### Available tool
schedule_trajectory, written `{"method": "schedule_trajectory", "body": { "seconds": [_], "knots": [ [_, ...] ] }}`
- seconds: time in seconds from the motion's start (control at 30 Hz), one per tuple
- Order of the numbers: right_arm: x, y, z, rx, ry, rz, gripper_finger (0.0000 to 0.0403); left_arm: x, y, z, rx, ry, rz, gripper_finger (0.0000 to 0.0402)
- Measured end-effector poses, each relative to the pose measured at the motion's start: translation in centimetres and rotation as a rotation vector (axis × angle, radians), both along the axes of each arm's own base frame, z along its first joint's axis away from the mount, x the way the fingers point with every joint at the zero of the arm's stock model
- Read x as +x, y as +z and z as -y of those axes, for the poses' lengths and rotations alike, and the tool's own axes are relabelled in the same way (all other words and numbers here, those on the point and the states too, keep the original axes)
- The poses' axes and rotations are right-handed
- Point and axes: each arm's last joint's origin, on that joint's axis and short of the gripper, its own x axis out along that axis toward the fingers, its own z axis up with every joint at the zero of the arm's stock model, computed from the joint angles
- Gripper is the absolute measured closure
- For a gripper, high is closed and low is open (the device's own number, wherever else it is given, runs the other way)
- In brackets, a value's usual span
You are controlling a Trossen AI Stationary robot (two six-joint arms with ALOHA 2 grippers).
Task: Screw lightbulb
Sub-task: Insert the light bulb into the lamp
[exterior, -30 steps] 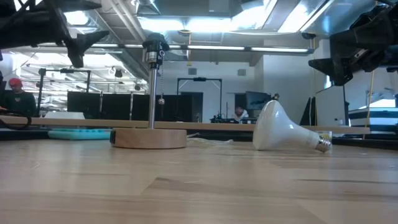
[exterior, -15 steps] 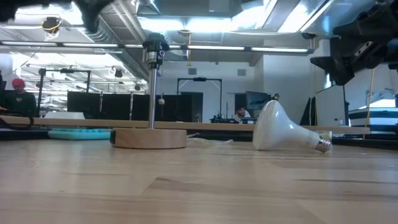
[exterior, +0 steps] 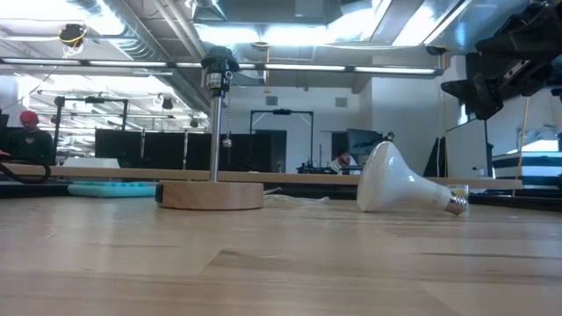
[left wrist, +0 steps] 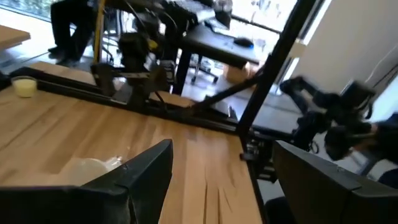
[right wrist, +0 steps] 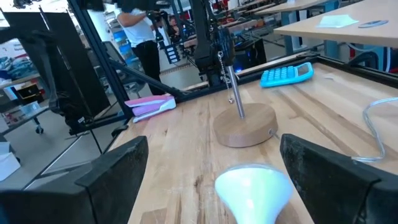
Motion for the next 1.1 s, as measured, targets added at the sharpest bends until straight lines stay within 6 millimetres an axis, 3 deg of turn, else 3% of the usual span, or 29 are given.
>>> {"method": "schedule_trajectory", "body": {
  "seconds": [0.13, 0.3, 0.43, 0.7, 0.87, 1.1],
  "knots": [
    [0.0, 0.0, 0.0, 0.001, 0.002, -0.001, 0.0033, 4.0, -1.0, 1.7, 0.028, 0.011, -0.052, 0.0137],
    [0.0, -0.1, 0.0, -0.001, 0.001, -0.009, 0.0033, 9.0, -3.8, 2.8, 0.098, 0.063, -0.132, 0.0137],
    [0.0, -0.1, 0.1, -0.032, -0.042, -0.012, 0.0033, 13.0, -6.4, 2.6, 0.196, 0.189, -0.184, 0.0137],
    [-0.1, -0.6, 0.2, -0.033, -0.075, -0.072, 0.0033, 19.9, -11.7, 0.7, 0.204, 0.329, -0.257, 0.0137],
    [-0.1, -0.8, 0.1, -0.029, -0.039, -0.096, 0.0033, 21.5, -15.5, -1.4, 0.21, 0.468, -0.318, 0.0137],
    [-0.1, -0.8, 0.1, -0.028, -0.039, -0.099, 0.0033, 21.1, -16.6, -3.4, 0.189, 0.632, -0.397, 0.0137]
  ]
}}
